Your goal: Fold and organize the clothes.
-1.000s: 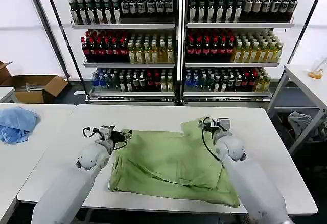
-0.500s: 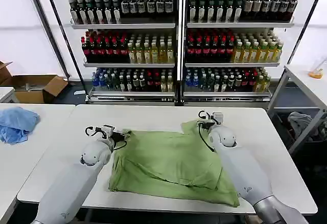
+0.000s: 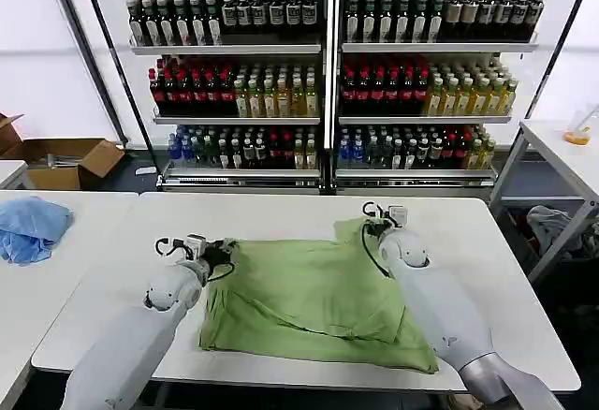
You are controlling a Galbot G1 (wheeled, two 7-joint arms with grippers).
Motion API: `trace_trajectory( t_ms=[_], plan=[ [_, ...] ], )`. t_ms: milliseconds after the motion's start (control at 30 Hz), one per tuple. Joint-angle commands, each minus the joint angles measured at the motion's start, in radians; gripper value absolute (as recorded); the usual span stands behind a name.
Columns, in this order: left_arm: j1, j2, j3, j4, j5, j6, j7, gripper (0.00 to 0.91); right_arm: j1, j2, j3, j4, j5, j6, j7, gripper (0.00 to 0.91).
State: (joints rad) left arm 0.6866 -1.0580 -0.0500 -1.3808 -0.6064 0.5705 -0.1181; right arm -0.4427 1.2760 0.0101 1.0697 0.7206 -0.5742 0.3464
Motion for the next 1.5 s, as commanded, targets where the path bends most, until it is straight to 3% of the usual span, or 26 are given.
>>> trace_trajectory(
  t_ms=[33,300,767,1067,1500],
  plan=[
    [0.016,0.005,-0.018,-0.029,-0.100,-0.020,0.001,0.020,-0.006,0.001,-0.002,0.024,0.001,-0.003,0.004,0.000],
    [0.035,0.024,-0.045,-0.061,-0.159,-0.119,0.002,0.020,-0.020,-0.031,0.007,0.170,-0.016,0.013,0.005,0.000],
    [0.089,0.080,-0.079,-0.208,-0.190,-0.130,0.008,0.020,-0.153,-0.147,0.078,0.457,0.002,0.002,0.021,0.000],
    [0.235,0.137,-0.118,-0.398,-0.159,-0.113,0.015,0.020,-0.374,-0.237,0.182,0.735,0.015,-0.004,0.036,0.000],
    [0.438,0.159,-0.187,-0.518,-0.064,-0.105,0.028,0.020,-0.742,-0.264,0.337,1.005,-0.018,-0.004,0.048,0.000]
  ],
)
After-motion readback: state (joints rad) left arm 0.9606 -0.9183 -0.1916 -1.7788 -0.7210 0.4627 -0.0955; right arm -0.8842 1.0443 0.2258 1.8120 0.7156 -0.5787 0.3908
